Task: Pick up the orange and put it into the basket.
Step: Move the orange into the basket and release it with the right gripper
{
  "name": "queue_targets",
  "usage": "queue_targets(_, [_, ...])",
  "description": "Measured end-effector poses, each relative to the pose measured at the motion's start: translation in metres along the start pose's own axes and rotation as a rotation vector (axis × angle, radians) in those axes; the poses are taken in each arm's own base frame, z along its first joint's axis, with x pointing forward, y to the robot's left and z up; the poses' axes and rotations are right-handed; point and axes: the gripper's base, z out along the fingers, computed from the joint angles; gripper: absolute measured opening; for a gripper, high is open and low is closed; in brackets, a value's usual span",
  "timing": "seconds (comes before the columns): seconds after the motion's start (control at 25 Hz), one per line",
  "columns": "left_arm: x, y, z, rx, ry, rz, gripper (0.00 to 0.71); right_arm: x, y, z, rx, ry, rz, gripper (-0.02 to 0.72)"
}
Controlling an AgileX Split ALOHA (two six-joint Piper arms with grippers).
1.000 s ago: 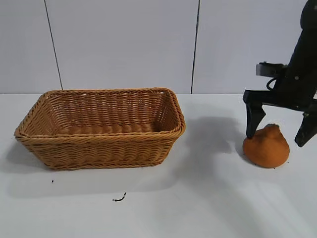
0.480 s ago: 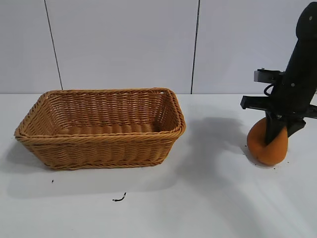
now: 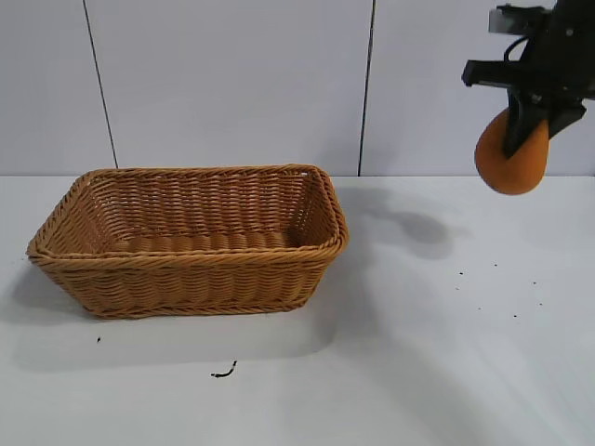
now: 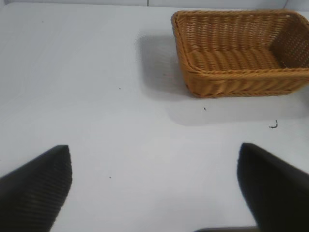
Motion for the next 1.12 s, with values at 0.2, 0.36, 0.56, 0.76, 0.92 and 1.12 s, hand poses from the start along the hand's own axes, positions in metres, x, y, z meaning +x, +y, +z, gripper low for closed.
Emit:
queue_targets(0.2, [0.000, 0.000, 0.000, 0.000, 0.000, 0.000, 0.666, -0.011, 0.024, -0.018, -0.008, -0.062, -0.060, 0.052])
queue_targets(0.36, [0.000, 0.000, 0.000, 0.000, 0.000, 0.000, 0.666, -0.008, 0.065, -0.021, -0.038, -0.078, -0.150, 0.052])
queue_targets(0.56, [0.000, 0.000, 0.000, 0.000, 0.000, 0.000, 0.666, 0.005, 0.125, -0.021, -0.084, -0.091, -0.269, 0.052])
queue_targets(0.76, [0.000, 0.000, 0.000, 0.000, 0.000, 0.000, 0.666, 0.022, 0.181, -0.022, -0.139, -0.129, -0.379, 0.052])
queue_targets(0.92, [0.000, 0.000, 0.000, 0.000, 0.000, 0.000, 0.666, 0.037, 0.218, -0.009, -0.172, -0.129, -0.451, 0.052])
queue_targets(1.12, [0.000, 0.000, 0.000, 0.000, 0.000, 0.000, 0.666, 0.047, 0.249, 0.027, -0.197, -0.122, -0.456, 0.052])
